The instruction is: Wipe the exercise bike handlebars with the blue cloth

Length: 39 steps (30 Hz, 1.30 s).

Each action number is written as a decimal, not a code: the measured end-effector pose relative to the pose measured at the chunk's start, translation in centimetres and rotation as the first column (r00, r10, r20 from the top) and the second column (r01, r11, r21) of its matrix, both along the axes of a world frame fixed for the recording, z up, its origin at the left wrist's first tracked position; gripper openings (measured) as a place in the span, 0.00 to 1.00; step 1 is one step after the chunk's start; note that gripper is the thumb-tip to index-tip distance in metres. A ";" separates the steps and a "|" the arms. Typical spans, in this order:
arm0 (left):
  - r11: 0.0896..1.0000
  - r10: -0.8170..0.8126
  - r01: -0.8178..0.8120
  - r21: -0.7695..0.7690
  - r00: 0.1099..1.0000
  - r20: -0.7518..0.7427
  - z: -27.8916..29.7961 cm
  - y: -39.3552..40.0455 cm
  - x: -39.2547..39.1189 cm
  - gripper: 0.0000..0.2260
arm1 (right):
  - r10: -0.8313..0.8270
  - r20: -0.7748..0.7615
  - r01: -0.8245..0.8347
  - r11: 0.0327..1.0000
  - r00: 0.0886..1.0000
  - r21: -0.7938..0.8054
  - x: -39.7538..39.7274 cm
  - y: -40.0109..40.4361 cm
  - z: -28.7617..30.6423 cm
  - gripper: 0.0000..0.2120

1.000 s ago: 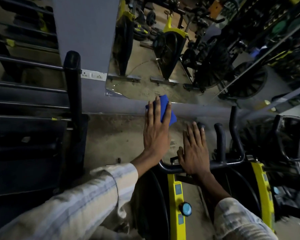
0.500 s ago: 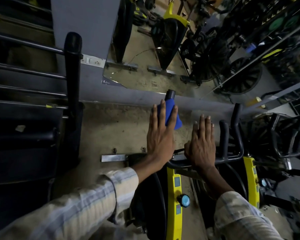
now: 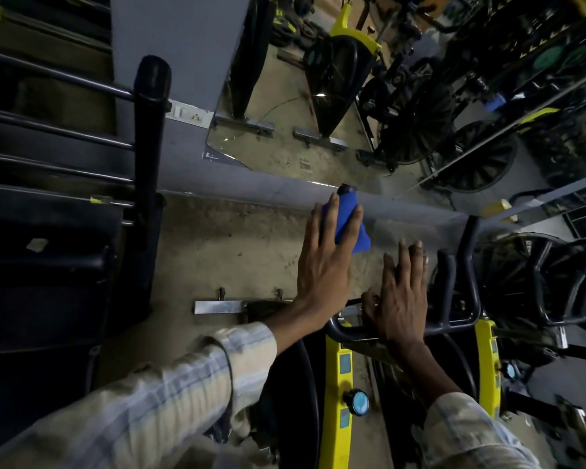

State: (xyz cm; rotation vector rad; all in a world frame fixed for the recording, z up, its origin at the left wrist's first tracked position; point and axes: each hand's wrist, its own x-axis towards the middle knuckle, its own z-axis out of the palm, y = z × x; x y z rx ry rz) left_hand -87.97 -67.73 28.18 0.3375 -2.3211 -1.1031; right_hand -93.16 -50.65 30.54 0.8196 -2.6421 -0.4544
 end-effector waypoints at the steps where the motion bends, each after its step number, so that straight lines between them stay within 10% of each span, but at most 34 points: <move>1: 1.000 0.006 -0.006 0.002 1.000 -0.008 0.4 -0.6 -0.7 0.43 | 0.002 -0.006 -0.003 1.000 1.000 -0.004 0.0 -0.1 0.0 0.40; 15: 0.920 -0.004 0.093 -0.381 0.974 0.228 6.5 -5.8 -6.2 0.33 | 0.065 -0.024 -0.067 0.989 0.998 -0.131 -0.1 0.0 -0.3 0.34; 34: 0.055 -0.237 0.529 -0.847 0.831 0.503 7.5 -6.2 -6.5 0.22 | 0.099 -0.040 -0.105 0.971 0.994 -0.215 -0.2 0.5 -0.6 0.29; 39: 0.114 -0.424 0.624 -0.773 0.735 0.530 3.9 -4.3 -2.2 0.25 | 0.108 -0.019 -0.110 0.968 0.994 -0.224 -0.3 0.7 -0.6 0.27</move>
